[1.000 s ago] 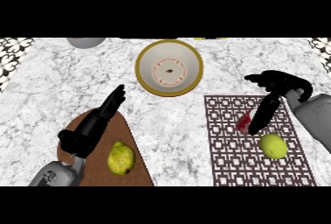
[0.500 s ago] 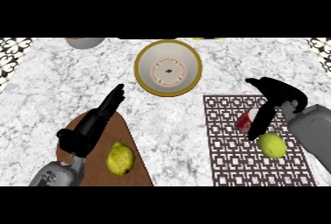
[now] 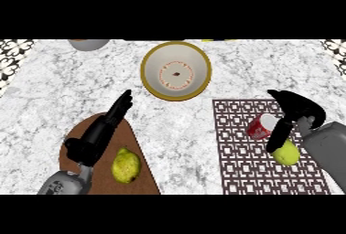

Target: Pick the can from the placemat and place it in the bowl

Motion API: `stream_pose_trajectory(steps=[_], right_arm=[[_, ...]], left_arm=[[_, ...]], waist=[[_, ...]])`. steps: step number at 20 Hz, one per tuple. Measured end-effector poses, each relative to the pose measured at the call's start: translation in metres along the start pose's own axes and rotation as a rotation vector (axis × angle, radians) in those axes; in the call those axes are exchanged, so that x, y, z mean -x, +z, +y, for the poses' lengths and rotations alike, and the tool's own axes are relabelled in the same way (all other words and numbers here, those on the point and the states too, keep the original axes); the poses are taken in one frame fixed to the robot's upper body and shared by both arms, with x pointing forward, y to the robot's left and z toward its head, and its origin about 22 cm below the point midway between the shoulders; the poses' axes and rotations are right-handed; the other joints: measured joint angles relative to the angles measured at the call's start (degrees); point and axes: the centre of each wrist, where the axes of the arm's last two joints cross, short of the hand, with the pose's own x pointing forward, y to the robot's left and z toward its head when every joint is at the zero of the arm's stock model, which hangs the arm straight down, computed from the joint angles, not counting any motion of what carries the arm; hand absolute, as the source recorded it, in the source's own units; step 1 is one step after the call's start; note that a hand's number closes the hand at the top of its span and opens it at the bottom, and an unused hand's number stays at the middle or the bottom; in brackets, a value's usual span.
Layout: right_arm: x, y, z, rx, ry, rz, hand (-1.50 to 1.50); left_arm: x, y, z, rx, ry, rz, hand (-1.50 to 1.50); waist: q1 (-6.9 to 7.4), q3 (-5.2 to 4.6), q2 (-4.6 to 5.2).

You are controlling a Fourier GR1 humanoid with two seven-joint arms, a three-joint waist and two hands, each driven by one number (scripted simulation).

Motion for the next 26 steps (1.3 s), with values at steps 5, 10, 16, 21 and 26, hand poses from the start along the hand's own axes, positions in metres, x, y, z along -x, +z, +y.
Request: stream_pose_trajectory(steps=[5,10,16,21,26], right_arm=[[0.002,-0.014,0.016,-0.029,-0.011,0.026,-1.5],[0.002,-0.025,0.027,-0.035,-0.013,0.042,-1.5],[0.009,-0.036,0.028,-0.031,-0.034,0.016,1.5],[0.007,-0.041,0.035,0.037,-0.018,-0.031,1.5],[0.006,-0.044,0.03,0.086,-0.016,-0.049,1.5]], left_arm=[[-0.005,0.0,0.006,0.003,-0.003,-0.002,0.0],[-0.006,0.002,0.007,0.013,0.004,-0.004,0.0],[-0.007,0.004,0.004,0.014,0.002,0.0,0.0],[-0.006,0.006,0.003,0.018,0.002,-0.005,0.0],[-0.005,0.003,0.005,0.016,0.003,-0.001,0.0]], waist=[[0.15,0.01,0.04],[0.21,0.01,0.05],[0.21,-0.06,-0.03],[0.24,-0.06,-0.03],[0.22,-0.01,0.04]])
